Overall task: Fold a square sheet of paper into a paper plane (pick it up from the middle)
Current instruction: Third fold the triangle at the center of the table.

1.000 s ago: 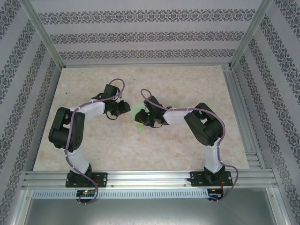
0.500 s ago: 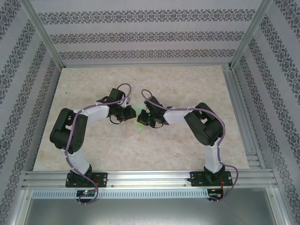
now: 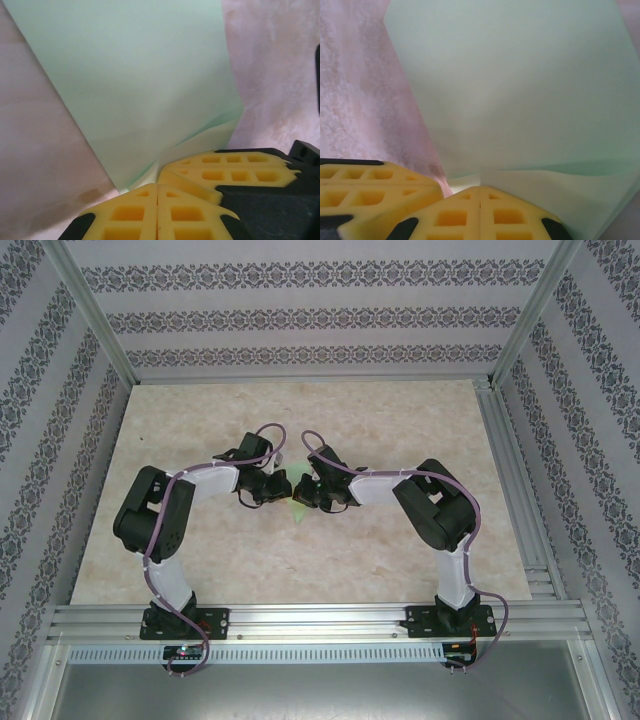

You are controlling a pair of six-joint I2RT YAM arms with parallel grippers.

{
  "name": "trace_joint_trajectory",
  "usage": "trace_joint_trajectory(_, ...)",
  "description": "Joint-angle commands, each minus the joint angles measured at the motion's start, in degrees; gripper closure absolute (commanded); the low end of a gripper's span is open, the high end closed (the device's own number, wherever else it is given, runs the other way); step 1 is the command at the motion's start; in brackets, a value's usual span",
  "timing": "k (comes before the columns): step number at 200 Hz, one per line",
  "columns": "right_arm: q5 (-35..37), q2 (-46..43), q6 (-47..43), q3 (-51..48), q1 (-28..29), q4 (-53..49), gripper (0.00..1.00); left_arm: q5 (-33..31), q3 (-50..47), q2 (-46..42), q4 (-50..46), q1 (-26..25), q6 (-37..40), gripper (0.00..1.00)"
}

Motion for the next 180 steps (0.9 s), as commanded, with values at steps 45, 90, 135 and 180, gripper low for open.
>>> trace_joint_trajectory(45, -0.83, -0.08, -0.65, -1.12, -0.41, 1.08, 1.00, -4.08, -0.89, 2.33, -1.53, -1.05, 1.33, 0.94)
trace_joint_trajectory(90, -1.84, -5.84, -2.79, -1.70, -1.94, 2.99, 0.92, -4.67, -1.41, 2.54, -1.97, -1.02, 1.63, 0.94)
trace_joint_trajectory(135, 6.91, -12.11, -9.00, -5.01, -4.16, -4.22, 0.73, -4.68, -1.50, 1.92, -1.97, -1.01, 1.76, 0.94)
trace_joint_trajectory(180, 8.34, -11.31, -11.98, -4.57, -5.09, -7.65, 0.65, -4.34, -1.57, 1.63, -1.63, -1.06, 1.59, 0.94)
